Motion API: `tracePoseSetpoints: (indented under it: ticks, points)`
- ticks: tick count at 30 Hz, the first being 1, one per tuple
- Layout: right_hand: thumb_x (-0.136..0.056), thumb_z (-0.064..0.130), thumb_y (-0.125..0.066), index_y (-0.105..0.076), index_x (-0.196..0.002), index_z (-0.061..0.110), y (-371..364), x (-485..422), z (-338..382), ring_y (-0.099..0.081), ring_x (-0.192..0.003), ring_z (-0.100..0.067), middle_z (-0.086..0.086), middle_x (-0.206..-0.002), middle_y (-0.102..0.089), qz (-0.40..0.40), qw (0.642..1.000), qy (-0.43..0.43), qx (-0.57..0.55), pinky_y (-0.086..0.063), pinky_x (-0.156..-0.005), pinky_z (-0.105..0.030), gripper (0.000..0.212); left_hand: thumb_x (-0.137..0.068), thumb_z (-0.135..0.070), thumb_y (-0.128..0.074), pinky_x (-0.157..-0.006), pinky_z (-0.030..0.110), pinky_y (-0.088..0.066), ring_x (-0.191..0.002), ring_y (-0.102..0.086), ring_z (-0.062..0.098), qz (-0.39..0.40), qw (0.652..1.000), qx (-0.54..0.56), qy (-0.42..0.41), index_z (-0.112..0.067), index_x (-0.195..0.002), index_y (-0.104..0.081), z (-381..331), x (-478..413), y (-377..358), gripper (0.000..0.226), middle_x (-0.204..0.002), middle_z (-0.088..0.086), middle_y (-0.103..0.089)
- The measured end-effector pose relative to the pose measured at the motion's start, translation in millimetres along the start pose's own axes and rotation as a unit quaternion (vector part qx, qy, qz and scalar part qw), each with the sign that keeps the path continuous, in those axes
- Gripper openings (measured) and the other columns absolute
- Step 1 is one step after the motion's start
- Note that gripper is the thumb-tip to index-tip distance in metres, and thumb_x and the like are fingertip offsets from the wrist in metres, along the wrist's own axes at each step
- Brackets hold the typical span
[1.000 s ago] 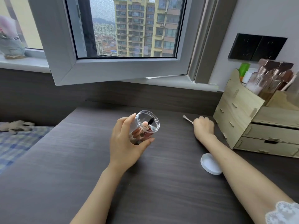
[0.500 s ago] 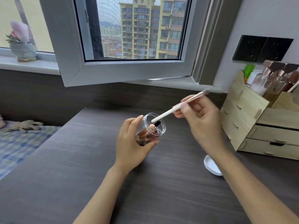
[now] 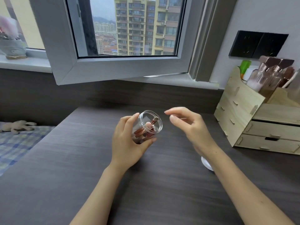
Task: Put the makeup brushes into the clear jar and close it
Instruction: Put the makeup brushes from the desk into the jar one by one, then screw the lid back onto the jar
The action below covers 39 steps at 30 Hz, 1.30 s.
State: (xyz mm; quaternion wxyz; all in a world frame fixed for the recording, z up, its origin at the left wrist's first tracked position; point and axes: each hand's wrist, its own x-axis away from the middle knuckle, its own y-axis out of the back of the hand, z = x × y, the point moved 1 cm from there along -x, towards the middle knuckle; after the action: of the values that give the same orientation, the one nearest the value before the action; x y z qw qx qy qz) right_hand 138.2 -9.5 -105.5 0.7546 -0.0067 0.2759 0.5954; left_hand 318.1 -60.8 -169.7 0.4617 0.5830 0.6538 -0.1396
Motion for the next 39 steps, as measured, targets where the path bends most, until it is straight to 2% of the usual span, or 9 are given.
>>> tracePoseSetpoints:
  ticks: [4, 7, 11, 15, 18, 21, 26, 35, 39]
  points:
    - [-0.085, 0.026, -0.066, -0.071, -0.099, 0.025, 55.2, 20.2, -35.0, -0.063, -0.097, -0.012, 0.010, -0.099, -0.069, 0.024, 0.966, -0.116, 0.229, -0.050, -0.088, -0.023, 0.014, -0.056, -0.035, -0.084, -0.086, 0.026, -0.043, -0.103, -0.052, 0.016, 0.004, 1.000, -0.003, -0.002, -0.007, -0.124, -0.053, -1.6, 0.0, -0.4, 0.080, -0.115, -0.001, -0.051]
    - [-0.078, 0.048, -0.067, -0.058, -0.123, 0.031, 84.0, 43.5, -54.4, -0.050, -0.119, -0.013, 0.009, -0.122, -0.059, 0.083, 0.902, -0.187, 0.381, -0.043, -0.100, -0.033, 0.049, -0.056, -0.035, -0.084, -0.086, 0.023, -0.041, -0.103, -0.051, 0.014, 0.010, 1.000, -0.001, -0.006, -0.006, -0.123, -0.053, -5.7, 0.0, -2.3, 0.080, -0.114, -0.004, -0.047]
    - [-0.064, 0.067, -0.064, -0.037, -0.139, 0.036, 92.3, 66.1, -68.8, -0.041, -0.125, -0.018, 0.008, -0.133, -0.049, 0.123, 0.851, -0.221, 0.461, -0.039, -0.100, -0.032, 0.085, -0.056, -0.037, -0.082, -0.086, 0.015, -0.038, -0.101, -0.049, 0.009, 0.015, 1.000, 0.015, -0.010, -0.005, -0.122, -0.054, -9.9, 0.8, -3.8, 0.078, -0.113, -0.002, -0.049]
    - [-0.070, 0.061, -0.065, -0.038, -0.140, 0.037, 85.5, 72.8, -76.6, -0.042, -0.119, -0.018, 0.006, -0.121, -0.048, 0.132, 0.845, -0.208, 0.474, -0.039, -0.098, -0.030, 0.079, -0.055, -0.036, -0.082, -0.084, 0.005, -0.035, -0.096, -0.050, 0.000, 0.021, 0.997, 0.064, 0.023, -0.013, -0.118, -0.055, -17.8, 1.0, -6.6, 0.072, -0.108, -0.004, -0.052]
    - [-0.076, 0.051, -0.065, -0.046, -0.134, 0.041, 82.8, 67.4, -67.6, -0.047, -0.110, -0.015, 0.006, -0.108, -0.046, 0.097, 0.897, -0.190, 0.386, -0.039, -0.094, -0.025, 0.062, -0.054, -0.031, -0.083, -0.081, 0.003, -0.037, -0.096, -0.053, -0.007, 0.034, 0.989, 0.126, 0.067, -0.031, -0.114, -0.052, -28.1, 3.3, -11.3, 0.067, -0.108, -0.005, -0.056]
    - [-0.079, 0.040, -0.068, -0.060, -0.112, 0.041, 85.0, 54.1, -39.6, -0.060, -0.090, -0.011, 0.002, -0.097, -0.054, 0.006, 0.984, -0.163, 0.066, -0.054, -0.085, -0.035, 0.035, -0.056, -0.026, -0.086, -0.080, 0.004, -0.038, -0.098, -0.057, -0.003, 0.072, 0.976, 0.181, 0.095, -0.037, -0.109, -0.051, -43.0, 4.2, -17.8, 0.064, -0.109, -0.005, -0.059]
    - [-0.051, 0.033, -0.090, -0.053, -0.092, 0.015, 85.3, 32.3, 3.4, -0.067, -0.086, -0.024, -0.007, -0.088, -0.062, -0.025, 0.911, -0.071, -0.406, -0.059, -0.078, -0.036, 0.058, -0.053, -0.039, -0.081, -0.082, 0.014, -0.043, -0.096, -0.061, 0.005, 0.130, 0.956, 0.234, 0.120, -0.029, -0.111, -0.058, -75.5, 1.3, -29.2, 0.063, -0.108, -0.005, -0.064]
    - [-0.054, 0.033, -0.088, -0.046, -0.079, 0.014, 70.4, 40.2, 6.9, -0.066, -0.099, -0.021, -0.010, -0.111, -0.068, 0.029, 0.921, -0.035, -0.387, -0.054, -0.083, -0.027, 0.053, -0.056, -0.036, -0.083, -0.085, 0.048, -0.053, -0.093, -0.064, 0.033, 0.220, 0.887, 0.365, 0.176, -0.023, -0.104, -0.065, -109.1, -3.6, -36.5, 0.053, -0.095, 0.009, -0.071]
    - [-0.056, 0.034, -0.088, -0.050, -0.085, 0.015, 80.9, 42.6, 5.9, -0.065, -0.101, -0.020, -0.010, -0.114, -0.068, 0.070, 0.926, -0.038, -0.369, -0.053, -0.082, -0.026, 0.051, -0.058, -0.032, -0.083, -0.081, 0.039, -0.054, -0.088, -0.066, 0.026, 0.266, 0.857, 0.397, 0.193, -0.015, -0.106, -0.065, -112.9, -5.3, -37.9, 0.054, -0.095, 0.011, -0.070]
